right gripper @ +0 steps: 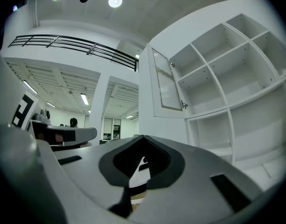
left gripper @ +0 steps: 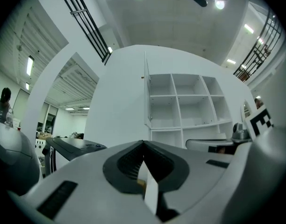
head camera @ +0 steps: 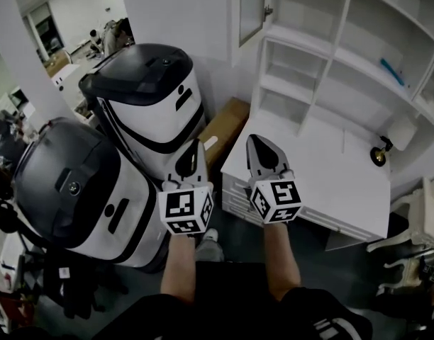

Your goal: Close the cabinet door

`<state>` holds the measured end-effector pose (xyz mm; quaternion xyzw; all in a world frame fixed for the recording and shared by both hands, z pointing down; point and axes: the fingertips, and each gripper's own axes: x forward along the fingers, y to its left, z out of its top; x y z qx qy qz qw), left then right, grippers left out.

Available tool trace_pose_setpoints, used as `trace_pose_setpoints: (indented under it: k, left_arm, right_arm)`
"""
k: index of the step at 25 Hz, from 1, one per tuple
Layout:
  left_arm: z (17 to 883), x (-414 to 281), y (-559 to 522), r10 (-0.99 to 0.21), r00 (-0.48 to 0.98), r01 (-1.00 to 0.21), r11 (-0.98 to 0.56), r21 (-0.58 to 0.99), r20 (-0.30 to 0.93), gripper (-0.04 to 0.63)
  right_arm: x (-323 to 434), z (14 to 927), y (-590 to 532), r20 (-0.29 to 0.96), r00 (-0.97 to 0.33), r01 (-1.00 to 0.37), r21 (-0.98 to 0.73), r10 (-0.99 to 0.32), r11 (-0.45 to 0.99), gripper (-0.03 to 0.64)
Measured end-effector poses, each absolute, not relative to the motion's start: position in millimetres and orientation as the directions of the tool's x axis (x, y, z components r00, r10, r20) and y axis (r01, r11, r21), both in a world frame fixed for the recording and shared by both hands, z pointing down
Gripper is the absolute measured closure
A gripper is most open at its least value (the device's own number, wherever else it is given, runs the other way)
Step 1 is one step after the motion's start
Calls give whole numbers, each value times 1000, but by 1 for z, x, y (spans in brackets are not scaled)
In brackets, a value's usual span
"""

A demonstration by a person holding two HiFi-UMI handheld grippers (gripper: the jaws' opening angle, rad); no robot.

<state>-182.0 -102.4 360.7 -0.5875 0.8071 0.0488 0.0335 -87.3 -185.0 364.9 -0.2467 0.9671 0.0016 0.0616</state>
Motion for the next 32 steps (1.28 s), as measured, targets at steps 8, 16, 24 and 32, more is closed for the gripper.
trace_pose_setpoints:
  k: [8,16,24,32]
  left_arm:
    - [356,-213,-141,-958,-250,-968,244,61,-144,584]
    - [348,-240,-185,-967,-181,-982,168,85,-181,583]
    - [333,-264,-228,-969,-118,-991,103,82,-218,583]
    - [300,-291,-255,-961,-47,-998,34,53,-272,583]
  right_arm:
    - [-114,361,-221,-130,-824,-558,9,-552,830,597]
    - [-143,346,-254,-163,-786,-613,69,-597,787,597]
    - [-174,332,-278,-211,-785,-610,101,-583,786,597]
    - [-197,297,-284,-355,-742,-635,101,-569,766,594]
